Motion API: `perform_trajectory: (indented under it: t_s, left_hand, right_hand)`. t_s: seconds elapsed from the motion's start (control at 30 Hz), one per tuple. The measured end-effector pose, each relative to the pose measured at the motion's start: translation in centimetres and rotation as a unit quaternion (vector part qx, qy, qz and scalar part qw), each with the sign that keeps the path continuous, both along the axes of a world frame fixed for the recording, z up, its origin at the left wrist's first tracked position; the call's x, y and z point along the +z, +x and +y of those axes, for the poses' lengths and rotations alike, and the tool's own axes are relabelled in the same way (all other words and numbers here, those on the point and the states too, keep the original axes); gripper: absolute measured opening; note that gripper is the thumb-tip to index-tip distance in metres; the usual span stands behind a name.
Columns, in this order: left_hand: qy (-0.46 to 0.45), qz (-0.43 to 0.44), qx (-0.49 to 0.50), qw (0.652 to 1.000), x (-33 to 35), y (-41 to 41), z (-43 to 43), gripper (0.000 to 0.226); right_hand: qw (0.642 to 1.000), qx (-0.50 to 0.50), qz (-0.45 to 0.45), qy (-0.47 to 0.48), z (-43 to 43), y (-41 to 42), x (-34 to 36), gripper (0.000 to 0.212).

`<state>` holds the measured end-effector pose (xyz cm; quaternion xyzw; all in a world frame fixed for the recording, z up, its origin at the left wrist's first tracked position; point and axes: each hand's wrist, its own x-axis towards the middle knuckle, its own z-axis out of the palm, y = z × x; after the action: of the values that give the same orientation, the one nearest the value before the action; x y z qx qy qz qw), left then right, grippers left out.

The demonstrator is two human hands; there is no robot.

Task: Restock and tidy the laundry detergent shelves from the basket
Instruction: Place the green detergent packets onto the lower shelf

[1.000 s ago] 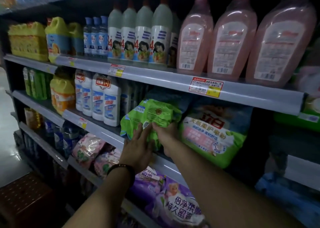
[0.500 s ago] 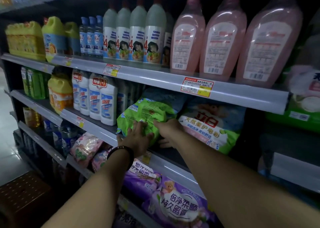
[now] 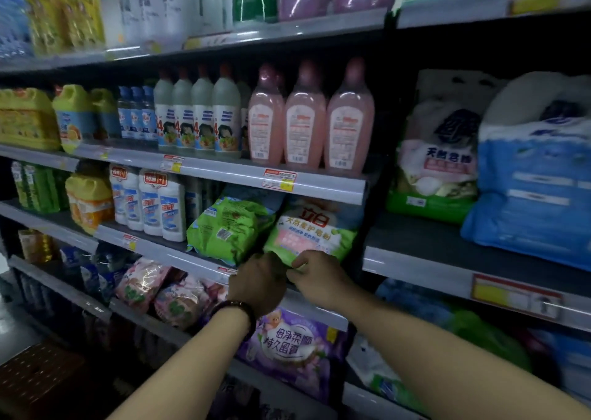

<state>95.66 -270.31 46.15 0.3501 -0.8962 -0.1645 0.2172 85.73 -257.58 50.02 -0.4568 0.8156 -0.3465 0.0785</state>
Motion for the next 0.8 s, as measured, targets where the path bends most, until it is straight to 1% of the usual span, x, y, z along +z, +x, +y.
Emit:
perform_trajectory:
  t_s: [0.03, 0.13, 0.17, 0.23, 0.37, 0.43, 0.5, 0.6, 0.7, 0.8]
  left_hand:
    - [0.01, 0.006, -0.032, 0.999, 0.0, 0.0, 1.9, 0.053]
    - [0.035, 0.006, -0.094, 0.995, 0.8, 0.1, 9.5, 0.047]
    - [0.039, 0.0, -0.111, 0.993, 0.6, -0.2, 11.8, 0.041]
    - [0.038, -0.016, -0.137, 0.99, -0.2, -1.1, 16.0, 0.02]
    - [0.057, -0.029, -0.201, 0.978, -2.5, -4.2, 22.9, 0.019]
    - [0.064, -0.027, -0.233, 0.97, -3.4, -6.0, 26.0, 0.016]
    - [0.059, -0.039, -0.263, 0.962, -4.5, -7.8, 28.7, 0.021]
    - [0.037, -0.088, -0.286, 0.954, -6.5, -9.9, 31.3, 0.045]
    - [0.049, -0.122, -0.287, 0.949, -8.5, -11.4, 32.3, 0.06]
    - [0.069, -0.131, -0.264, 0.953, -10.4, -12.8, 32.1, 0.068]
  right_hand:
    - [1.0, -0.002, -0.001, -0.004, 1.9, 0.3, -0.1, 0.017]
    - [0.999, -0.027, 0.001, -0.018, 8.1, 0.4, -1.2, 0.015]
    - [0.999, -0.039, -0.002, -0.023, 10.4, 0.2, -1.7, 0.014]
    - [0.997, -0.065, -0.015, -0.036, 15.1, -0.6, -2.9, 0.012]
    - [0.99, -0.135, -0.034, -0.036, 24.6, -3.2, -5.9, 0.019]
    - [0.984, -0.171, -0.043, -0.03, 28.8, -4.9, -7.4, 0.015]
    - [0.977, -0.202, -0.059, -0.027, 32.7, -6.5, -8.8, 0.012]
    - [0.968, -0.237, -0.086, -0.013, 37.2, -8.0, -10.3, 0.008]
    - [0.958, -0.26, -0.12, 0.007, 39.5, -9.5, -11.9, 0.02]
    - [0.941, -0.275, -0.199, 0.0, 39.3, -11.4, -13.4, 0.037]
